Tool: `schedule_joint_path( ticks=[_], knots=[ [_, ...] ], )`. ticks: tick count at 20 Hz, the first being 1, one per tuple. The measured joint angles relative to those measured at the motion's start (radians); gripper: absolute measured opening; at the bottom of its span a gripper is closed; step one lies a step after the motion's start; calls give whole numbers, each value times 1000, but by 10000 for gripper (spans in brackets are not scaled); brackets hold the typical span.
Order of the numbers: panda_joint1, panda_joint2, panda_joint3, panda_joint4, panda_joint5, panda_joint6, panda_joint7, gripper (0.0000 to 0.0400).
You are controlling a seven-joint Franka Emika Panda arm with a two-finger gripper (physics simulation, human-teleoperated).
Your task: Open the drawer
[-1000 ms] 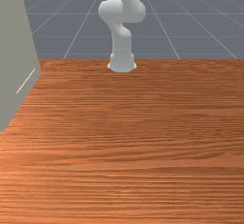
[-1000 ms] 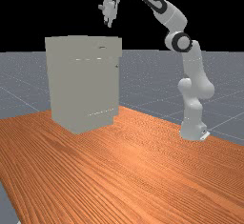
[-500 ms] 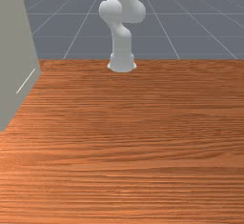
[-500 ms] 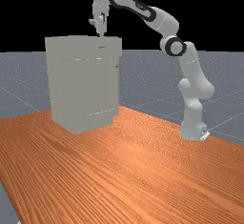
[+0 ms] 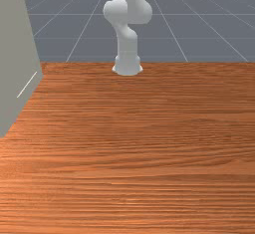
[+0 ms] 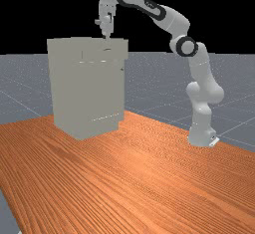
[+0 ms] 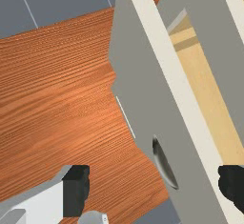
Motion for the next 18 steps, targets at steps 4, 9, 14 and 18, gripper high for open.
schedule_joint_path(
  ticks=[4, 9, 14, 18],
  knots=[
    [42, -49, -4, -63, 14, 5, 7, 400],
    [97, -101, 2, -126, 19, 6, 41, 400],
    [113, -121, 8, -147, 28, 0, 56, 400],
    [117, -96, 14, -116, 28, 3, 49, 400]
  ],
)
